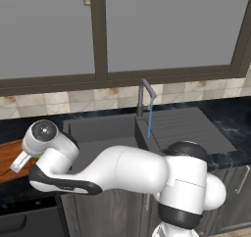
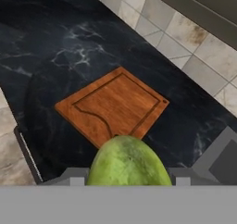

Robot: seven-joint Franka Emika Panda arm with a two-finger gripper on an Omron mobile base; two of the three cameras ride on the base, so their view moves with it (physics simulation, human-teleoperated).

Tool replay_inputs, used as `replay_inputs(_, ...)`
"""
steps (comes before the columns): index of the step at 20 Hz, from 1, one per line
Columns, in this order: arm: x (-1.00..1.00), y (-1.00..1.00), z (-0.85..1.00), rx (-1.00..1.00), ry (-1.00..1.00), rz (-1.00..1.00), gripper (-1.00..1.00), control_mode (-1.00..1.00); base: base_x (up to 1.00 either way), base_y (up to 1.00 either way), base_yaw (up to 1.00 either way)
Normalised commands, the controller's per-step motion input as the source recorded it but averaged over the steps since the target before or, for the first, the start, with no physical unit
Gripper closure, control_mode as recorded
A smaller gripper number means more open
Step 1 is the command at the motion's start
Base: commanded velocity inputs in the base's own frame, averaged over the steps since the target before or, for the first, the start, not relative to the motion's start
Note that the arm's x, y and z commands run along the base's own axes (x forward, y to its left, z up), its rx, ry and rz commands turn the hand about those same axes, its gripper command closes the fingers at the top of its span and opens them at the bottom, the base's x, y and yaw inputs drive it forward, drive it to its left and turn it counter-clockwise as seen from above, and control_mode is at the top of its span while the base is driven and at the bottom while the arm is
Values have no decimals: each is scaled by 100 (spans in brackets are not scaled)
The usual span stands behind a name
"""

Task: Pick the mango from the sink and place it on the cutting board to airdry. Then turn off the sink faucet.

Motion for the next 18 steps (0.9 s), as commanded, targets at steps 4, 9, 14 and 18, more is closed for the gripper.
replay_inputs(4, 22, 3, -19, 0, 1, 0, 100, -100, 0, 0, 0)
replay_inputs(9, 13, 7, -17, 0, 0, -1, 100, -100, 0, 0, 0)
replay_inputs(14, 4, 4, -14, 0, 0, -1, 100, -100, 0, 0, 0)
replay_inputs(18, 12, 8, -14, 0, 3, -2, 100, -100, 0, 0, 0)
